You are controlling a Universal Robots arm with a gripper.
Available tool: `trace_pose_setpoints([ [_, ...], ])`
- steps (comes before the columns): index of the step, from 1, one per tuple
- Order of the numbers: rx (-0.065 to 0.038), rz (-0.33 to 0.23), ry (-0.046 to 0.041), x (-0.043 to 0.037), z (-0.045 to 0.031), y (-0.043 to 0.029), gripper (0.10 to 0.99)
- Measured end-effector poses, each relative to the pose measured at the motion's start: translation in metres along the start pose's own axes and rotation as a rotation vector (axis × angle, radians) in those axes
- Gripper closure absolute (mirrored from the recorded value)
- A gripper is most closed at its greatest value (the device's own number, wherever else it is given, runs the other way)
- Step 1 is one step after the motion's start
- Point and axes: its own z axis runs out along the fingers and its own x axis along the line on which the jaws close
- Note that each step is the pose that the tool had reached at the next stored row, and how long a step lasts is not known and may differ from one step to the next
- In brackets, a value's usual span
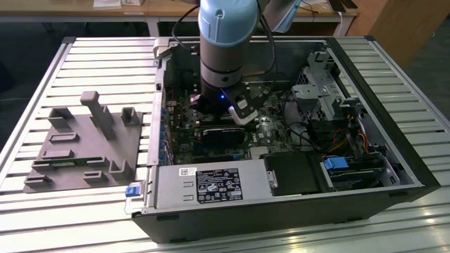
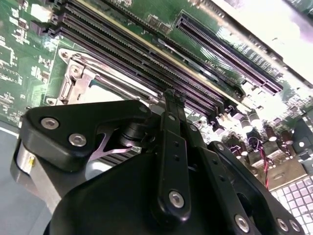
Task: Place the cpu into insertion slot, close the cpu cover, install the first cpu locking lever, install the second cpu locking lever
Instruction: 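Install the second cpu locking lever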
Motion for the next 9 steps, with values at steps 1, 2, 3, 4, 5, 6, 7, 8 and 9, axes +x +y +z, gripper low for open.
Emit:
trace_pose_setpoints([
  [1, -0.003, -0.003, 0.0004, 0.0001, 0.0008, -0.0002, 0.98],
  [2, -0.006, -0.005, 0.0008, 0.0003, 0.0014, -0.0003, 0.98],
  [3, -0.009, -0.007, 0.0014, 0.0005, 0.0018, -0.0005, 0.98],
  [4, -0.012, -0.009, 0.0019, 0.0006, 0.0022, -0.0006, 0.98],
  [5, -0.015, -0.011, 0.0023, 0.0006, 0.0024, -0.0006, 0.98],
  [6, -0.018, -0.013, 0.0025, 0.0007, 0.0027, -0.0007, 0.98],
  [7, -0.021, -0.015, 0.0028, 0.0009, 0.003, -0.0007, 0.98],
  [8, -0.024, -0.016, 0.003, 0.0012, 0.0033, -0.0008, 0.98],
  [9, -0.026, -0.018, 0.0033, 0.0018, 0.0035, -0.0008, 0.98],
])
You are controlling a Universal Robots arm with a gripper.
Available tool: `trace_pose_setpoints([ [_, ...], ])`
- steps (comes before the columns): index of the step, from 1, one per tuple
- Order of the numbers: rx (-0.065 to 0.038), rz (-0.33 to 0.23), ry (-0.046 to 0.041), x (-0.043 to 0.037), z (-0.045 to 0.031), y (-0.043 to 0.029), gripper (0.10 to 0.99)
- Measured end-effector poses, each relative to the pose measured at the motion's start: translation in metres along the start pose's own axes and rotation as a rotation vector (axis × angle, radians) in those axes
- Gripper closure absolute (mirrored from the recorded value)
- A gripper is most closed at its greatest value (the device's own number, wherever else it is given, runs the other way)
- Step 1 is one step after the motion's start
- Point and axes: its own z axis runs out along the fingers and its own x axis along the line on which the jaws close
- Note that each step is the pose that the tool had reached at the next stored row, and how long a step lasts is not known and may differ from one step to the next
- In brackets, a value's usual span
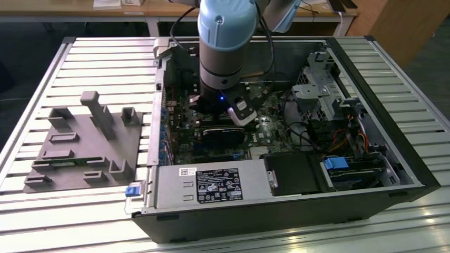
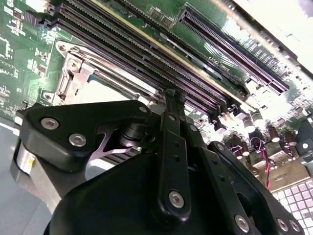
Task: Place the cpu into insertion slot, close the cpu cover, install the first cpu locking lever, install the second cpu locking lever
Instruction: 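Install the second cpu locking lever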
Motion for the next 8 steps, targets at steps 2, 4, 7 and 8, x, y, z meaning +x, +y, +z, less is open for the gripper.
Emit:
trace_pose_setpoints([
  [2, -0.003, -0.001, -0.0001, 0.0011, 0.0006, 0.0001, 0.98],
  [4, -0.003, -0.002, -0.0003, 0.0027, 0.0011, 0.0009, 0.98],
  [7, -0.003, -0.002, -0.0003, 0.0038, 0.0023, 0.0032, 0.98],
  [8, -0.003, -0.002, -0.0003, 0.0038, 0.0028, 0.0042, 0.98],
])
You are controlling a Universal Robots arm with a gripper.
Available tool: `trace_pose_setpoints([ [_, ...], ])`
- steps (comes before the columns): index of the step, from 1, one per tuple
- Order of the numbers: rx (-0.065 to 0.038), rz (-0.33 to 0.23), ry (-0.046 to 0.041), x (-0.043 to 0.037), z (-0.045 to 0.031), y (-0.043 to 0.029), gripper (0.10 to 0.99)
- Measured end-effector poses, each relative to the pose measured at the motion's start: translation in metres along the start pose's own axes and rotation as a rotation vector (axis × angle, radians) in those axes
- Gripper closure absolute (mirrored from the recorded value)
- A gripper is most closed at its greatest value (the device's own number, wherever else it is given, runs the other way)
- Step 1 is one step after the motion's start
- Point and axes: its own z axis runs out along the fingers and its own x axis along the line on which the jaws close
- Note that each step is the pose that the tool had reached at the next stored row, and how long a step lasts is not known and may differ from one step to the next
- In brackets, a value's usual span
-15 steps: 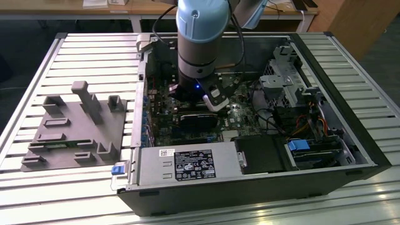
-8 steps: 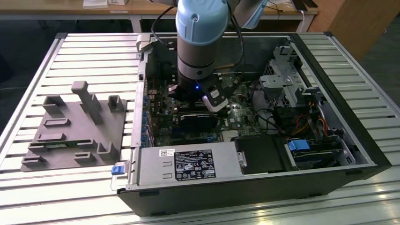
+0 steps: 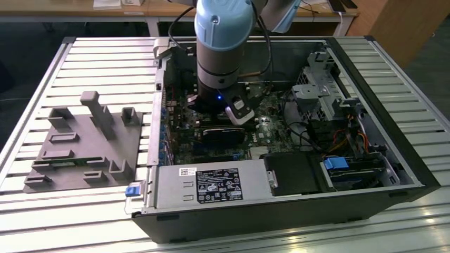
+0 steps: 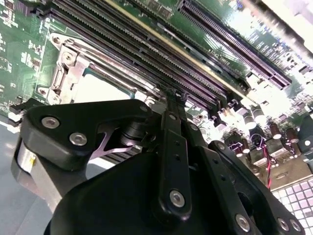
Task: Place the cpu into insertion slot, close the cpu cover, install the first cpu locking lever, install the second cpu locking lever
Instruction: 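Install the second cpu locking lever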
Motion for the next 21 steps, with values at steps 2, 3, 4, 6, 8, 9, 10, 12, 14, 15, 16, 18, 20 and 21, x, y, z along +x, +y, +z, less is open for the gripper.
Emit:
trace_pose_setpoints([
  [2, 0.0, 0.0, 0.0, 0.0002, 0.0008, 0.0013, 0.98],
  [3, 0.0, 0.0, 0.0, 0.0003, 0.0009, 0.0013, 0.98],
  [4, 0.0, 0.0, 0.0, 0.0004, 0.0009, 0.0013, 0.98],
  [6, 0.0, 0.0, -0.0001, 0.0007, 0.001, 0.0013, 0.98],
  [8, 0.0, 0.0, -0.0002, 0.001, 0.0007, 0.0014, 0.98],
  [9, 0.0, 0.0, 0.0, 0.001, 0.0001, 0.0015, 0.98],
  [10, 0.0, 0.0, -0.0002, 0.001, -0.0008, 0.0018, 0.98],
  [12, 0.0, 0.0, -0.0002, 0.0011, -0.0034, 0.0025, 0.98],
  [14, 0.0, 0.0, -0.0002, 0.0011, -0.007, 0.0034, 0.98],
  [15, 0.0, 0.0, -0.0001, 0.0011, -0.0087, 0.0039, 0.98],
  [16, 0.0, 0.0, -0.0002, 0.0011, -0.01, 0.0042, 0.98],
  [18, 0.0, 0.0, -0.0002, 0.0011, -0.0127, 0.0049, 0.98],
  [20, 0.0, 0.0, -0.0002, 0.0011, -0.0151, 0.0056, 0.98],
  [21, -0.001, 0.0, -0.0002, 0.0011, -0.0164, 0.0059, 0.98],
])
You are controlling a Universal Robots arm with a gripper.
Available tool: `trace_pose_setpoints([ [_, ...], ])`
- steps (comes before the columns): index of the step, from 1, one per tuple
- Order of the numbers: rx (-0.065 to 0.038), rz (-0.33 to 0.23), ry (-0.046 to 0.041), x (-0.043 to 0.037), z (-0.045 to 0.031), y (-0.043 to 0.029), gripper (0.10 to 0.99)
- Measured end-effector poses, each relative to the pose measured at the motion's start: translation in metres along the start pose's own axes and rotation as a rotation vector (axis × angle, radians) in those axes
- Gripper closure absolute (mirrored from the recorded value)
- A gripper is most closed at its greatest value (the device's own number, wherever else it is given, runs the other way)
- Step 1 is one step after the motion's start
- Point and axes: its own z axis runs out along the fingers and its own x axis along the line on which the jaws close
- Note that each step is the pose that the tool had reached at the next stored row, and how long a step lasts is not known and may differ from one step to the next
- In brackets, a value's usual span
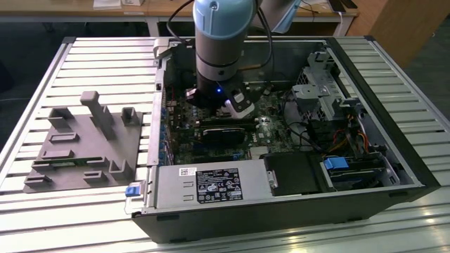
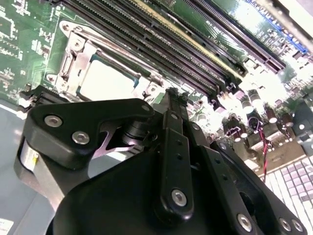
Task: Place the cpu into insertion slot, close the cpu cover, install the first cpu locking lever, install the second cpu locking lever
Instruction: 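Install the second cpu locking lever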
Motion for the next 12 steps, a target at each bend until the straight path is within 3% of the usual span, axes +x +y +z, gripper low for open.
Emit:
trace_pose_setpoints([
  [6, -0.004, 0.0, -0.0002, 0.0, -0.0083, 0.0022, 0.98],
  [12, -0.009, 0.0, -0.0004, 0.0, -0.009, 0.0024, 0.98],
])
